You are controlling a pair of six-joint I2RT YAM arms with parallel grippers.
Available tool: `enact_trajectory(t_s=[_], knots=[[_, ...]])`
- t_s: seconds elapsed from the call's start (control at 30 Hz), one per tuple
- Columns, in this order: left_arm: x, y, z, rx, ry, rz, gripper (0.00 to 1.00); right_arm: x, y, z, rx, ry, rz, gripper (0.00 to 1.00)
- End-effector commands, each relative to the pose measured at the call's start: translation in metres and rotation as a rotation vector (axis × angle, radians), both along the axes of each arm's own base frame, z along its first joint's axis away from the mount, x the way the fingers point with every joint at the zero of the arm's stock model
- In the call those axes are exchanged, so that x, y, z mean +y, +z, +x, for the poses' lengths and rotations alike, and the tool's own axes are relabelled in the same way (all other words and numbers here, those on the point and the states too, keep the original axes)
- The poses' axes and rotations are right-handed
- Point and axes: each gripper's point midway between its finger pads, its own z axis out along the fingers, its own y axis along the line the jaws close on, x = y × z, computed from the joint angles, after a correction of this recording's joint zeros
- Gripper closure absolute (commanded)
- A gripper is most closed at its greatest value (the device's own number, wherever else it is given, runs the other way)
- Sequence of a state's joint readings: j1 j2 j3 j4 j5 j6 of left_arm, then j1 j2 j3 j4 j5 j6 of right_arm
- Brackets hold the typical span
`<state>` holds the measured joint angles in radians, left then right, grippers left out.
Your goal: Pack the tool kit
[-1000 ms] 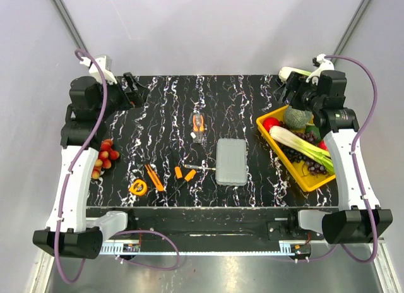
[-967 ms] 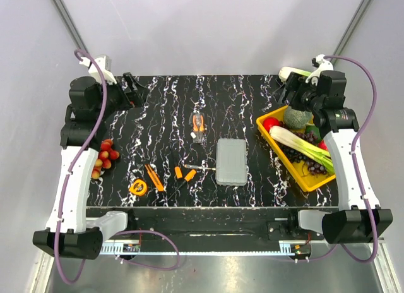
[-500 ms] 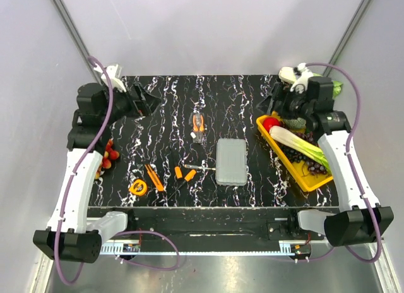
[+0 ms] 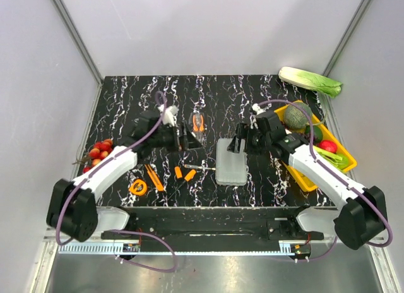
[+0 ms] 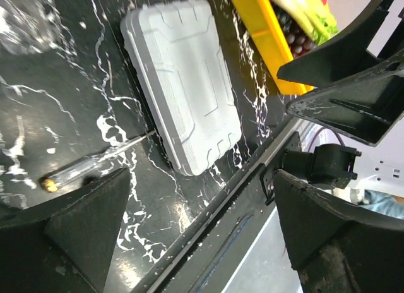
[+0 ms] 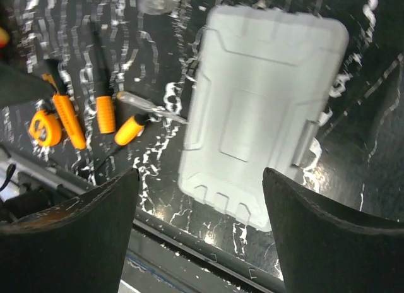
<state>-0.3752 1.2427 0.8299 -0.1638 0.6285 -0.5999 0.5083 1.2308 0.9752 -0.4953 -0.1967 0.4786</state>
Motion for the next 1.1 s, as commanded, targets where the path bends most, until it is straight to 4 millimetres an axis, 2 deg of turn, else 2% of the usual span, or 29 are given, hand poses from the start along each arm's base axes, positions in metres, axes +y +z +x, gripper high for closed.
enact_trajectory(t_s=[0.0, 0.13, 0.27, 0.43, 0.63, 0.73, 0.83, 0.97, 1.07], knots=[[-0.032, 0.004, 0.022, -0.054, 0.004, -0.057, 0.01, -0.011, -0.026, 0.014, 0.015, -0.189, -0.011, 0.16], [-0.057, -0.024, 0.034, 0.017, -0.021, -0.023, 0.01, -0.017, -0.052, 0.014, 0.052, -0.236, -0.043, 0.18], [-0.072, -0.042, 0.046, 0.056, -0.018, -0.013, 0.01, -0.011, -0.073, 0.012, 0.096, -0.209, -0.051, 0.22], [-0.079, -0.063, 0.052, 0.113, -0.007, 0.0, 0.02, -0.008, -0.093, 0.014, 0.134, -0.213, -0.062, 0.32], [-0.077, -0.077, 0.055, 0.154, 0.021, 0.035, 0.03, 0.003, -0.111, 0.017, 0.179, -0.206, -0.043, 0.39], [-0.067, -0.08, 0.06, 0.14, 0.061, 0.099, 0.04, 0.014, -0.116, 0.021, 0.19, -0.189, -0.028, 0.42], [-0.049, -0.085, 0.061, 0.116, 0.11, 0.2, 0.05, 0.03, -0.119, 0.029, 0.185, -0.173, -0.03, 0.43], [-0.008, -0.087, 0.061, 0.06, 0.217, 0.335, 0.05, 0.056, -0.12, 0.041, 0.183, -0.15, -0.008, 0.44], [0.024, -0.079, 0.058, 0.026, 0.309, 0.372, 0.04, 0.07, -0.12, 0.051, 0.177, -0.143, 0.003, 0.44]])
